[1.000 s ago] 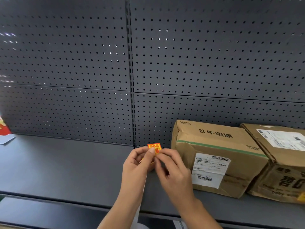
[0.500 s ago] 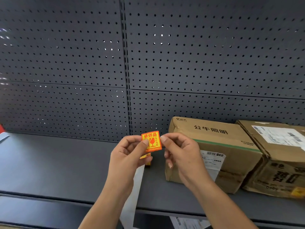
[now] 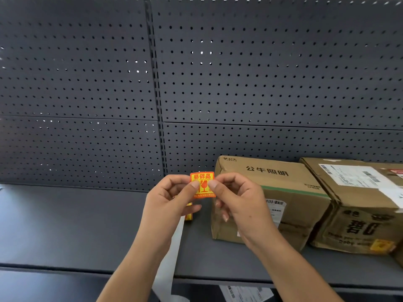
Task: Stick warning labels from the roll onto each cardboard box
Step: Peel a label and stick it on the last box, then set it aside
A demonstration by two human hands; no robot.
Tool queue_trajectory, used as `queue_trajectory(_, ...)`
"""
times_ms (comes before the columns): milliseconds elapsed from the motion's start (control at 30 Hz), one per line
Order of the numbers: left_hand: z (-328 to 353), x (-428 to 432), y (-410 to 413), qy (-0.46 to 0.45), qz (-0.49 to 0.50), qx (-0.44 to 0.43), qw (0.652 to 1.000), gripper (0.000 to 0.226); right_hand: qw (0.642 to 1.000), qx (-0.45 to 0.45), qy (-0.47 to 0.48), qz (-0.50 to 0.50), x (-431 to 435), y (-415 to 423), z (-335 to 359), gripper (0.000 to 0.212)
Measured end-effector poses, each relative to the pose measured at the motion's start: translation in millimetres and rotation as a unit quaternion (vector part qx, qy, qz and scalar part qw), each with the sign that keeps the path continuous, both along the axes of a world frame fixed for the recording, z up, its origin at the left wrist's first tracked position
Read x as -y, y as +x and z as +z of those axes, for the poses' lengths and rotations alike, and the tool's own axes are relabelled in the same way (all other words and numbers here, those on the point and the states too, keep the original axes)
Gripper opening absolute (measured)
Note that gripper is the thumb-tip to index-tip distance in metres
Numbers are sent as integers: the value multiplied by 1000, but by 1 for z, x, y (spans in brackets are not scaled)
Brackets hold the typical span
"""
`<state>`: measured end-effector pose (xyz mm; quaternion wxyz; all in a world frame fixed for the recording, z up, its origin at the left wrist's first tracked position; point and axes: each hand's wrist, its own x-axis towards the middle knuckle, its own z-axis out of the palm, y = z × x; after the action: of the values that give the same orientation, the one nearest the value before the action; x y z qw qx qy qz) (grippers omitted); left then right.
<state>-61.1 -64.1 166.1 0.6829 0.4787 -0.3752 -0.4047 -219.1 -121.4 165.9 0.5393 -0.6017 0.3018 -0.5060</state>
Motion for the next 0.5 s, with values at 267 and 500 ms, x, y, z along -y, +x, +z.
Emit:
queue_trajectory(267,16,6,-24,-30,38,122,991,7,995,13,-32,-94,-8,-25,3,4)
queue_trajectory(500,25,21,-55,-53,3,144,988,10,985,-18,-95,-140,-4,-66,12,4)
